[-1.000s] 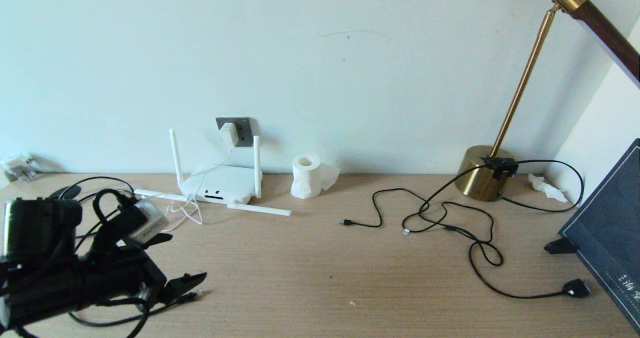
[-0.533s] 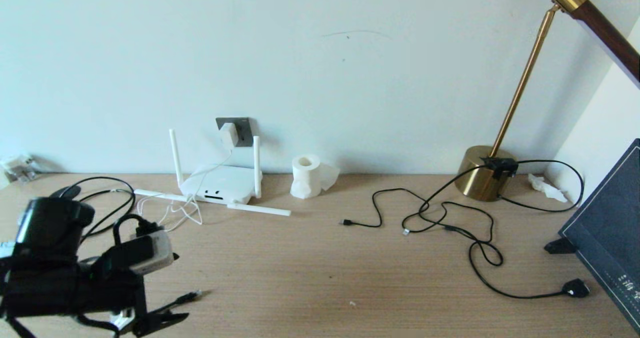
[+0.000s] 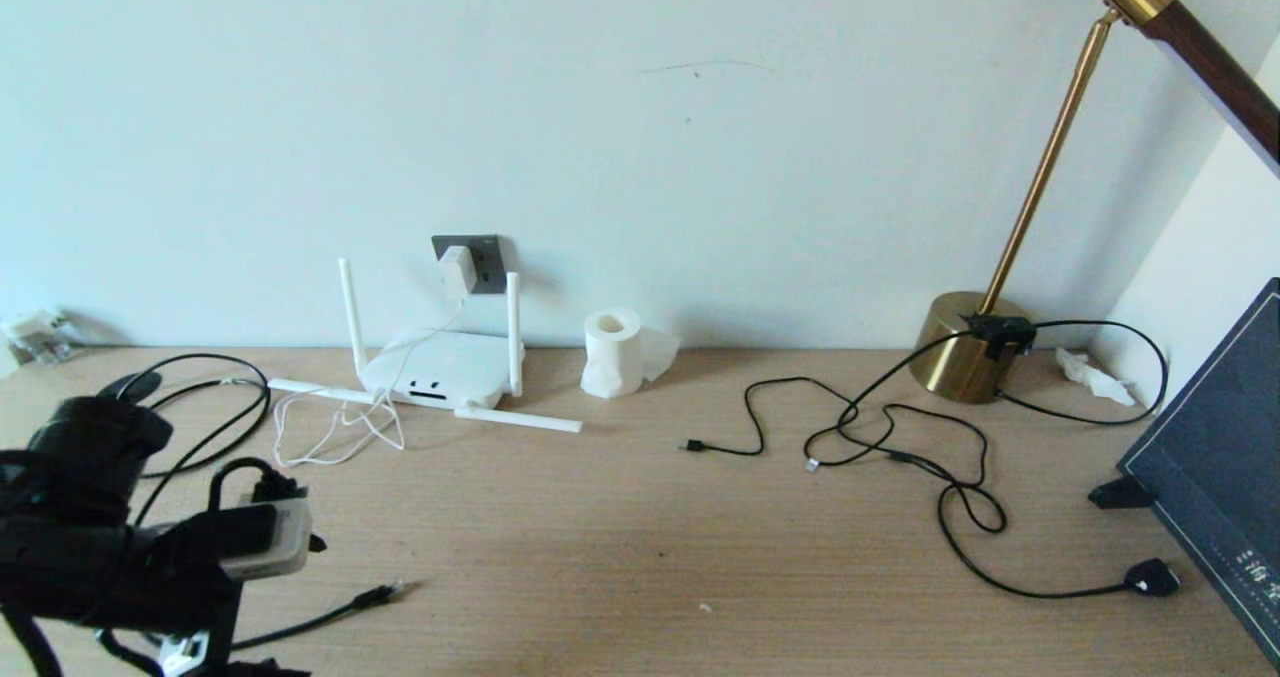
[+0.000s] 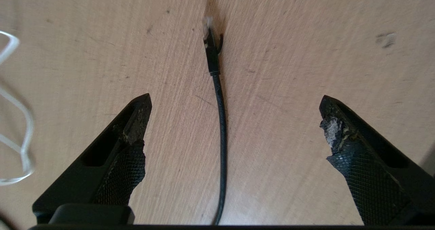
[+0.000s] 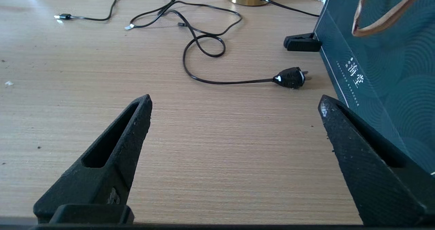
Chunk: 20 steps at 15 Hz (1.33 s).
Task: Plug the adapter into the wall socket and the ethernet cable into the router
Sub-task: Pick up cable
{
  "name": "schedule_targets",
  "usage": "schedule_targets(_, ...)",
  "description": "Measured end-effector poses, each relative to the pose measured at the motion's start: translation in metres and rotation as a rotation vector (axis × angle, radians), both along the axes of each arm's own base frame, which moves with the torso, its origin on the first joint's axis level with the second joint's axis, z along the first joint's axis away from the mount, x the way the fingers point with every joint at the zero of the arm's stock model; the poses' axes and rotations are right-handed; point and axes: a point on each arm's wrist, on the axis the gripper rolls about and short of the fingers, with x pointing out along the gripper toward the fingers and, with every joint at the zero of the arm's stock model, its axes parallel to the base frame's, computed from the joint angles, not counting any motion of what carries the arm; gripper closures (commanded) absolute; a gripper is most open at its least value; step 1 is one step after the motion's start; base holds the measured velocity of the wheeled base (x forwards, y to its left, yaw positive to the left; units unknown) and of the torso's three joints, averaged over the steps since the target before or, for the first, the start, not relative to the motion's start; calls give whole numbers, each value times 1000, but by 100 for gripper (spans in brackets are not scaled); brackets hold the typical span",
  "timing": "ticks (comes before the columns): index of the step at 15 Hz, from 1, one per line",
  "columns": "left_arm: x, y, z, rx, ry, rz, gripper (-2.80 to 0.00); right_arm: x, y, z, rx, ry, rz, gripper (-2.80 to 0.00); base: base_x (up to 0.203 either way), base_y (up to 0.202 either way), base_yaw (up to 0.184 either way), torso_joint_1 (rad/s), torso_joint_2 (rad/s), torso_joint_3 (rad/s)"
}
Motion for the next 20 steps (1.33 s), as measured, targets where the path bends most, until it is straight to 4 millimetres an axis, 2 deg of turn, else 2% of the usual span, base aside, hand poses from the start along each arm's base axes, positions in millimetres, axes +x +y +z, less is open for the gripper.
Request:
schedule_targets(8, 34, 0, -33, 2, 25, -21, -280, 0, 0, 0, 0, 0, 0, -280, 0, 0, 0, 0, 0, 0)
schedule_targets(16, 40, -10, -39, -3, 49, -59, -280, 0, 0, 0, 0, 0, 0, -280, 0, 0, 0, 0, 0, 0)
schedule_targets(17, 40, -10, -40, -3, 51, -59, 0, 0, 0, 0, 0, 0, 0, -280, 0, 0, 0, 0, 0, 0)
schedule_targets(20, 39, -11, -40, -2, 59, -60, 0, 0, 0, 0, 0, 0, 0, -280, 0, 0, 0, 0, 0, 0)
